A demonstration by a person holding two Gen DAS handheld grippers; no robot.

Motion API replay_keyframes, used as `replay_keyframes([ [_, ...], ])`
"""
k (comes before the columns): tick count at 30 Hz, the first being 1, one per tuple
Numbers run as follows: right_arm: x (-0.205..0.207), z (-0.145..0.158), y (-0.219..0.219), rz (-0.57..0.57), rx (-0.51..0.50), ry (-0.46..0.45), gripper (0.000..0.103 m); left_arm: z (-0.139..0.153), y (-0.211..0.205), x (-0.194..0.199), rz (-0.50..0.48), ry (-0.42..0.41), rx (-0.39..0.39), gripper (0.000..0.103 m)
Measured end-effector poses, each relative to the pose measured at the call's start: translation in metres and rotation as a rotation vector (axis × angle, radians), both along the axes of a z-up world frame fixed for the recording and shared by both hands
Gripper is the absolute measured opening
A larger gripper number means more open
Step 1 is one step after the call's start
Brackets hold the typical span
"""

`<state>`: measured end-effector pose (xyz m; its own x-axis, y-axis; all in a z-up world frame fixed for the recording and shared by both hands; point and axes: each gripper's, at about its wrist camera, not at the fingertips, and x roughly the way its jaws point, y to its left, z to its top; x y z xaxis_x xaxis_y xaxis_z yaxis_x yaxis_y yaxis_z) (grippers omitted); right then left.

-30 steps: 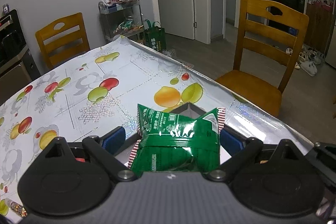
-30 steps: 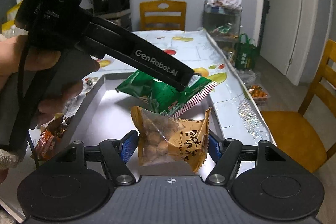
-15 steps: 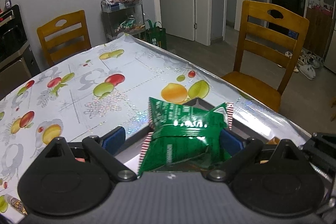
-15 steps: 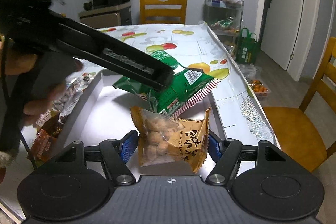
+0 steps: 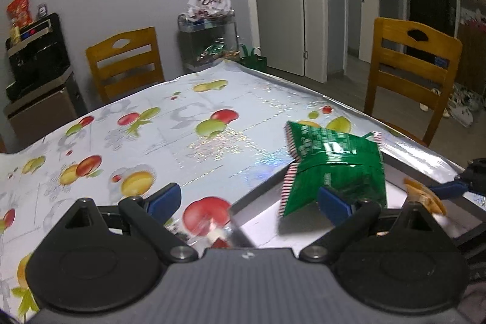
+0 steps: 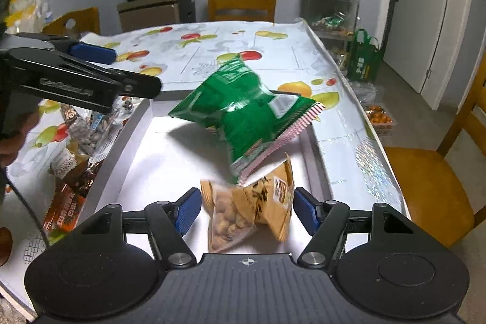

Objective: Organize snacks
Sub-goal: 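Drop green bag into box with left gripper while right gripper releases peanut bag there, then return the left gripper to the snack pile and grasp the gold cookie packet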

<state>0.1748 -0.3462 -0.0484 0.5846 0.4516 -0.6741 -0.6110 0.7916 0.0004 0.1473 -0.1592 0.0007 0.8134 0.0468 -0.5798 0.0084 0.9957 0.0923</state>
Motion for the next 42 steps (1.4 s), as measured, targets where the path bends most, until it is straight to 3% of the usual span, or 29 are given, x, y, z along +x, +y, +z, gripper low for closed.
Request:
replay_keyframes([
  [6,0.016,-0.007,0.012,-0.044,-0.036,0.015,0.063,-0.002,0.02,-0.016,0.007,0.0,-0.001,0.098],
  [16,0.009,-0.004,-0.001,-0.163,0.031,0.026,0.064,0.003,0.038,-0.036,-0.013,-0.019,-0.006,0.098],
  [23,-0.016,0.009,-0.003,-0.208,0.074,-0.009,0.08,0.005,0.047,-0.046,-0.029,-0.026,-0.005,0.098],
  [34,-0.056,0.029,0.004,-0.212,0.179,-0.038,0.096,0.001,0.074,-0.072,-0.038,-0.03,-0.001,0.1],
  [39,-0.074,0.039,0.015,-0.192,0.22,-0.075,0.101,0.003,0.096,-0.085,-0.049,-0.054,-0.08,0.101],
  [42,-0.086,0.042,0.025,-0.16,0.22,-0.103,0.103,0.004,0.107,-0.09,-0.025,-0.076,-0.088,0.101],
])
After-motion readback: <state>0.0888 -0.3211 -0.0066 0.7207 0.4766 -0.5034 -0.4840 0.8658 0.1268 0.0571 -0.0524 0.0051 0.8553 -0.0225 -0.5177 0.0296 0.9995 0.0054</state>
